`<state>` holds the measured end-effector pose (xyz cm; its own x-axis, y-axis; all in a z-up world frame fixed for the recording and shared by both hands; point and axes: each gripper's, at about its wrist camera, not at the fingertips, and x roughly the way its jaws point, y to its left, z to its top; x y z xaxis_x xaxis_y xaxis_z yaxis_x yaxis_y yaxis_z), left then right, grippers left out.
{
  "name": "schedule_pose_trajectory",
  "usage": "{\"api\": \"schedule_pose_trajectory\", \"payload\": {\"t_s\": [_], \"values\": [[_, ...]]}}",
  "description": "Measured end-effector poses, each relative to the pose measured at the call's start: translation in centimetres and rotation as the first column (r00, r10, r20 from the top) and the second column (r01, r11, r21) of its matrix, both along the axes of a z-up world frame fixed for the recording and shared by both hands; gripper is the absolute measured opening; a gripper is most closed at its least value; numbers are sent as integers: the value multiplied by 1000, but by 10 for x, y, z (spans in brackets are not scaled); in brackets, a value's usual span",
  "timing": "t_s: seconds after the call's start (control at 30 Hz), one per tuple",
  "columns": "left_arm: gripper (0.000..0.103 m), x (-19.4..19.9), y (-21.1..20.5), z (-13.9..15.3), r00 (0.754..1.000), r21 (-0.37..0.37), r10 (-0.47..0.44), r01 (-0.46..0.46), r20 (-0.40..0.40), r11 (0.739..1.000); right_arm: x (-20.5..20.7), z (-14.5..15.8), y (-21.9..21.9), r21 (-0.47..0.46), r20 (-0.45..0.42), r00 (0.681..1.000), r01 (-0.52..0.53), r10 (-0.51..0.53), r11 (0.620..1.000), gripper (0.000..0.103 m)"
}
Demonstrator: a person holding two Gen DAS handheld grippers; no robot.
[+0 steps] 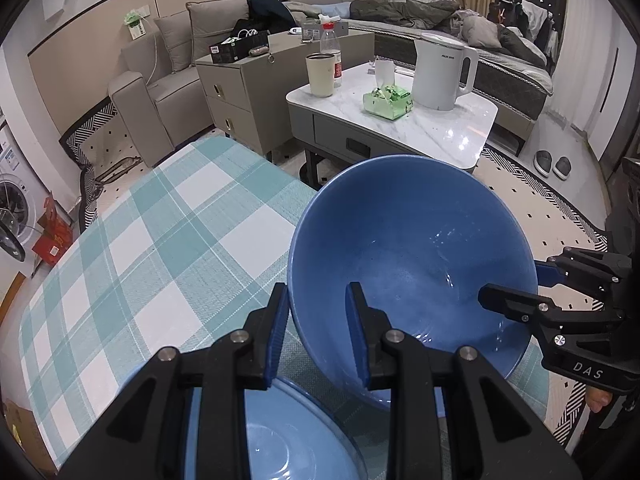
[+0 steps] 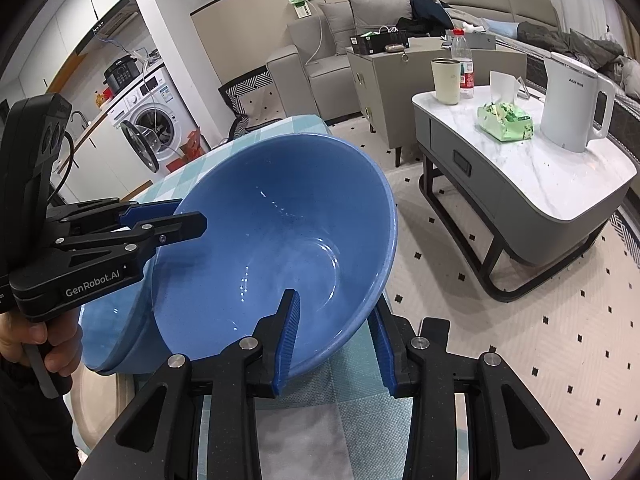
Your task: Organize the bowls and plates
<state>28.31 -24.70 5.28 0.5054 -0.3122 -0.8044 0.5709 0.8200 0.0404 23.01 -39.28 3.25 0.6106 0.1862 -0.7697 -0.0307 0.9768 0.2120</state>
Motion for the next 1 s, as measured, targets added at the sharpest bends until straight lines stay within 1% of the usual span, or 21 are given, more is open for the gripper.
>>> {"api": "schedule_pose_trajectory", "payload": {"t_s": [0.37,1.0], "values": [[27,-9,6,13,999,-7,16,-16,33,1000,-7,10,2,-1,35,999,-7,7,1000,36],[27,-24,20,40,993,-36,48,-44,104,998,-24,34,15,-4,129,991,-22,22,1000,36]]}}
